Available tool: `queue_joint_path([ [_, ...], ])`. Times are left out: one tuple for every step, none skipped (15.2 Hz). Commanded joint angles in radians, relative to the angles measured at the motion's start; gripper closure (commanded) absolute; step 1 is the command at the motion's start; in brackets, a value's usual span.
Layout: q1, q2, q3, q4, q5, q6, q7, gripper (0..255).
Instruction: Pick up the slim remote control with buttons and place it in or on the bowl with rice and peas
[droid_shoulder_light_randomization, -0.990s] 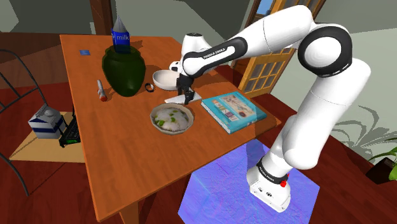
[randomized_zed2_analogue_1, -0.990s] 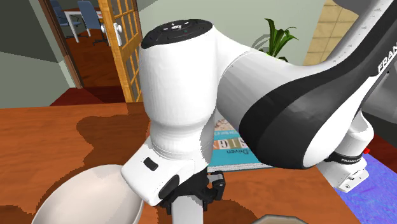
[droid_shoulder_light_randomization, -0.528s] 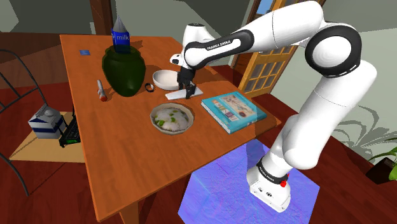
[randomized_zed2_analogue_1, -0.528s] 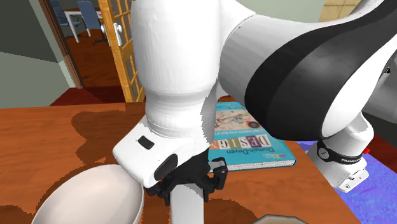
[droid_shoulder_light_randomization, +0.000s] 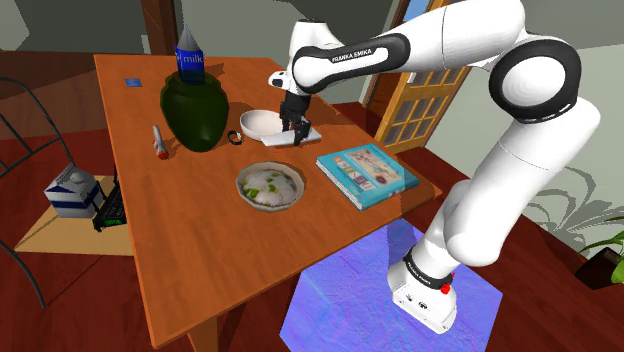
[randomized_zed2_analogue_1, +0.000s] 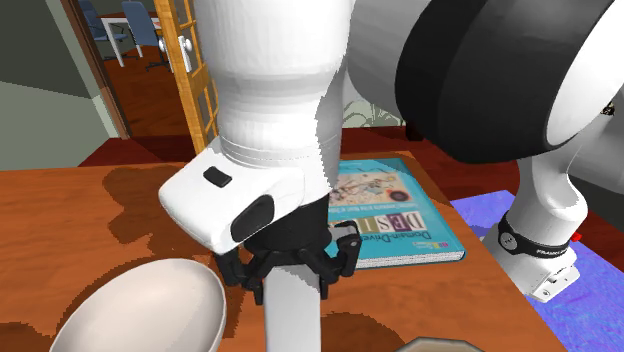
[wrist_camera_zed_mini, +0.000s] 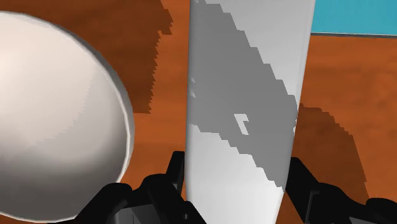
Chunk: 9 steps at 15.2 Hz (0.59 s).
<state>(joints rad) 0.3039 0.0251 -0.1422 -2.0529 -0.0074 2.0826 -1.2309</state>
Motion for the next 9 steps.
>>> queue_joint_path([
  [0.0, -0.01, 0.0, 0.021, -0.001, -0.031, 0.0, 255],
  [0.0, -0.014, 0.0, 0.03, -0.002, -0.044, 0.001, 255],
  [0.0, -0.018, 0.0, 0.039, -0.003, -0.057, 0.001, 255],
  [0.0, -0.021, 0.0, 0.048, -0.003, -0.07, 0.001, 255],
  [0.0, -0.025, 0.0, 0.058, -0.004, -0.083, 0.002, 255],
  [0.001, -0.028, 0.0, 0.067, -0.004, -0.096, 0.002, 255],
  [0.001, -0.031, 0.0, 0.077, -0.004, -0.109, 0.002, 255],
  [0.001, -0.034, 0.001, 0.088, -0.005, -0.122, 0.002, 255],
  [0.001, -0.037, 0.001, 0.098, -0.005, -0.135, 0.002, 255],
])
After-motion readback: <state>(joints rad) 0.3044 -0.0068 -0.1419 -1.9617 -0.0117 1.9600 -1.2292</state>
